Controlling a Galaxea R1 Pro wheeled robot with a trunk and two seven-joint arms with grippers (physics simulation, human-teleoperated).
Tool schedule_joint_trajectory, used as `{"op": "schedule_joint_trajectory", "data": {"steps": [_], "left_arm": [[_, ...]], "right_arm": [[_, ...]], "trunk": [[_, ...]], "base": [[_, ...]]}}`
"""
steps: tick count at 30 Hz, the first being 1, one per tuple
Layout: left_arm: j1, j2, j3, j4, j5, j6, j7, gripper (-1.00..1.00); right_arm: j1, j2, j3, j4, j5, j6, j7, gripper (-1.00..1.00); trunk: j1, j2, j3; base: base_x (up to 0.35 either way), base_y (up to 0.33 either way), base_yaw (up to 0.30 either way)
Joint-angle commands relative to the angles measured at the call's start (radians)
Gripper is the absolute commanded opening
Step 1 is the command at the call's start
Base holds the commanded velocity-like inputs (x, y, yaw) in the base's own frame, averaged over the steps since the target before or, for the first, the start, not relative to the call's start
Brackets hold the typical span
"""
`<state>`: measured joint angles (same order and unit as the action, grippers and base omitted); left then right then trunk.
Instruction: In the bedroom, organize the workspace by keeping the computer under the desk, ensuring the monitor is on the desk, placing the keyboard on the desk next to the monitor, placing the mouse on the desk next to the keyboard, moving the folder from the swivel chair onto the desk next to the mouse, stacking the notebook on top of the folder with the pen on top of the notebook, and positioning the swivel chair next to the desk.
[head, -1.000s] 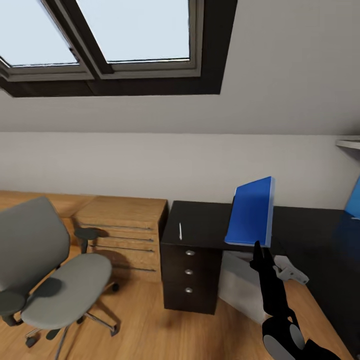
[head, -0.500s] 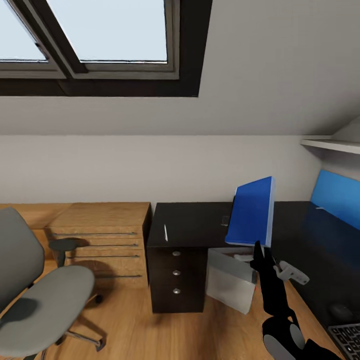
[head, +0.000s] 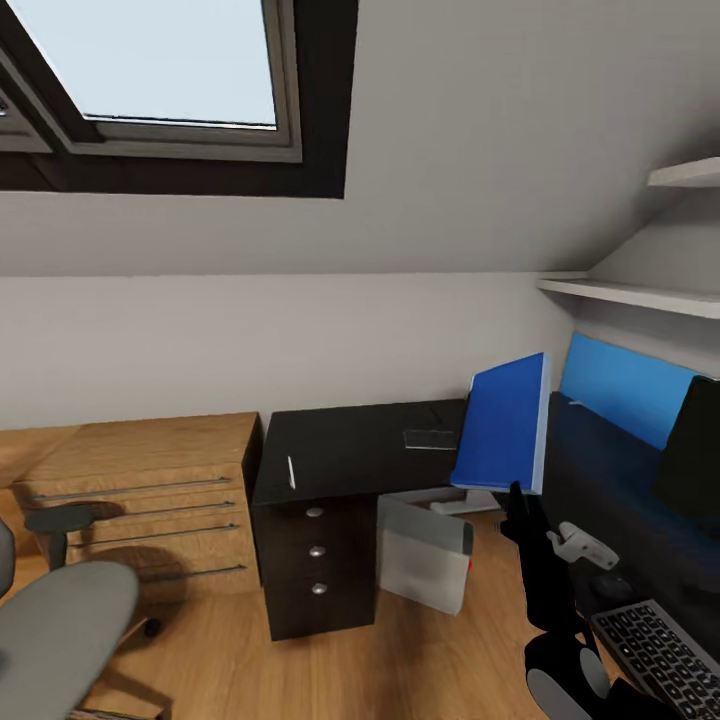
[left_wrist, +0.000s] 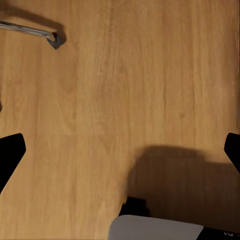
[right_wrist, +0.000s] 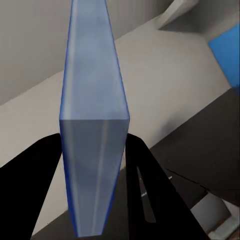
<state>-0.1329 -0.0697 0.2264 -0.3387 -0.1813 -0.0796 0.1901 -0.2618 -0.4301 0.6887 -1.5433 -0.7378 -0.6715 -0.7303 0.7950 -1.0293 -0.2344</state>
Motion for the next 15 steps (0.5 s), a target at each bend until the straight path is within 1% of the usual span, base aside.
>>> {"op": "schedule_joint_trajectory", "data": {"steps": [1,9,11,15], "left_arm": [[-0.001,-0.001,0.007,0.000,-0.010,-0.003,0.002,1.00],[-0.001,-0.002,0.006,0.001,-0.010,-0.003,0.002,1.00],[-0.001,-0.003,0.006,0.001,-0.011,-0.003,0.002,1.00],[-0.001,-0.003,0.006,0.001,-0.011,-0.003,0.002,1.00]], "right_arm": [[-0.002,-0.001,0.003,-0.001,0.000,-0.002,-0.006,-1.00],[-0.002,-0.001,0.003,0.000,-0.001,0.000,-0.003,-1.00],[-0.002,-0.002,0.006,-0.001,-0.001,-0.002,0.000,-1.00],[-0.002,-0.001,0.011,-0.002,0.000,-0.004,0.001,-1.00]], "trunk": [[0.000,-0.001,-0.001],[0.000,-0.001,0.005],[0.000,-0.001,0.005],[0.000,-0.001,0.006]], "base": [[0.000,0.000,-0.284],[0.000,0.000,-0.281],[0.000,0.000,-0.139],[0.000,0.000,-0.036]]}}
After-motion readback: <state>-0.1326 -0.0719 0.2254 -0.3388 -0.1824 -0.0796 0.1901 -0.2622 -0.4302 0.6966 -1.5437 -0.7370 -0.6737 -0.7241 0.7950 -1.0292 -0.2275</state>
